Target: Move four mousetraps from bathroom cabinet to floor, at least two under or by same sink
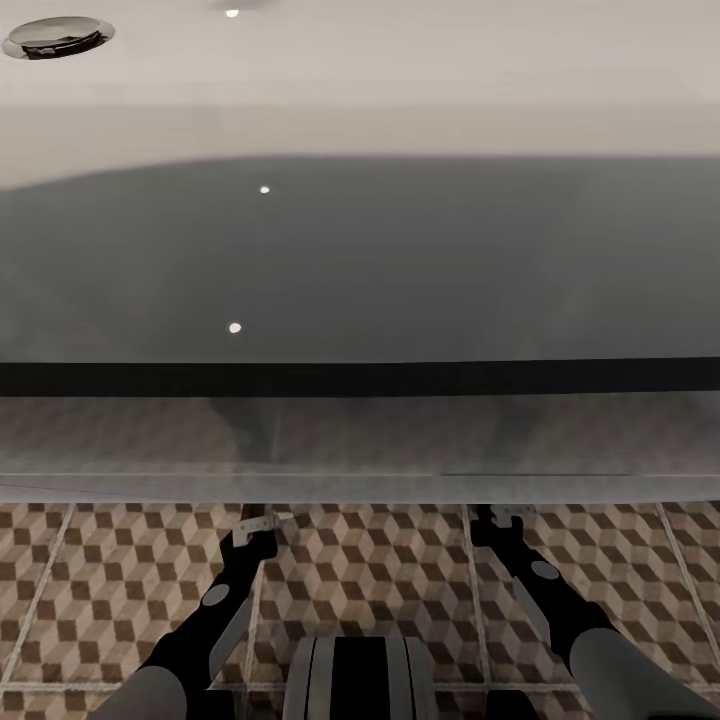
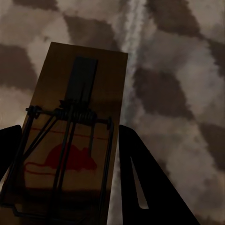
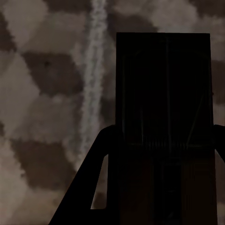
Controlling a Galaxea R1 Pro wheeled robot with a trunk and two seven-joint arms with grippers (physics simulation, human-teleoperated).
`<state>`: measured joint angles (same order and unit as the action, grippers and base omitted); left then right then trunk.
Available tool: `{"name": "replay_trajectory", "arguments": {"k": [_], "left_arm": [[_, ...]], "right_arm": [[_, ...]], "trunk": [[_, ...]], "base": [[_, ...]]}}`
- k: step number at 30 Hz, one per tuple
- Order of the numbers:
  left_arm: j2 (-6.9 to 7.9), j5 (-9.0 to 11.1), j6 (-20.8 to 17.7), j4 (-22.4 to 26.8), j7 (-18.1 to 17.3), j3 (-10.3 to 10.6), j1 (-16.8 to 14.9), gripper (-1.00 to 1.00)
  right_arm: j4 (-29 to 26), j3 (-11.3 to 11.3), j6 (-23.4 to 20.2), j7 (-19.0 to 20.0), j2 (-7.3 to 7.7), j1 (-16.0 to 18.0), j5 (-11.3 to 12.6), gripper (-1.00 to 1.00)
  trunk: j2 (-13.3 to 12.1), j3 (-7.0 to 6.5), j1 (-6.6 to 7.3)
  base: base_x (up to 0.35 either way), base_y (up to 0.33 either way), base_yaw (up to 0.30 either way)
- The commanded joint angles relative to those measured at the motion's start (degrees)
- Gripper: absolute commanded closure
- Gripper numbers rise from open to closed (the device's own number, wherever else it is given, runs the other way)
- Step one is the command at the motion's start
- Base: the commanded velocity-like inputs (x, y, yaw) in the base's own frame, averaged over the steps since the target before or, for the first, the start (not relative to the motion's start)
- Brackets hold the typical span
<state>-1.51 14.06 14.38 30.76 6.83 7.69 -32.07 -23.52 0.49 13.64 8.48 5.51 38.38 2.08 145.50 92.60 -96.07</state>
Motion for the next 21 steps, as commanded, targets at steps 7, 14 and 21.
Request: {"name": "replay_trajectory", "arguments": {"k": [7,14,21], "left_arm": [[0.02,0.27,0.15,0.00,0.64,0.49,-0.05,1.00],[0.02,0.27,0.13,0.00,0.64,0.49,-0.04,1.00],[0.08,0.24,0.04,0.01,0.64,0.49,-0.06,1.00]], "right_arm": [[0.06,0.04,0.16,0.33,0.02,0.02,0.30,1.00],[0.06,0.04,0.16,0.31,0.02,0.02,0.30,1.00],[0.06,-0.02,0.08,0.27,0.02,0.02,0.38,1.00]], "trunk": [[0.01,0.03,0.01],[0.01,0.03,0.01],[0.01,0.03,0.01]], "base": [[0.000,0.000,0.000],[0.000,0.000,0.000],[0.000,0.000,0.000]]}}
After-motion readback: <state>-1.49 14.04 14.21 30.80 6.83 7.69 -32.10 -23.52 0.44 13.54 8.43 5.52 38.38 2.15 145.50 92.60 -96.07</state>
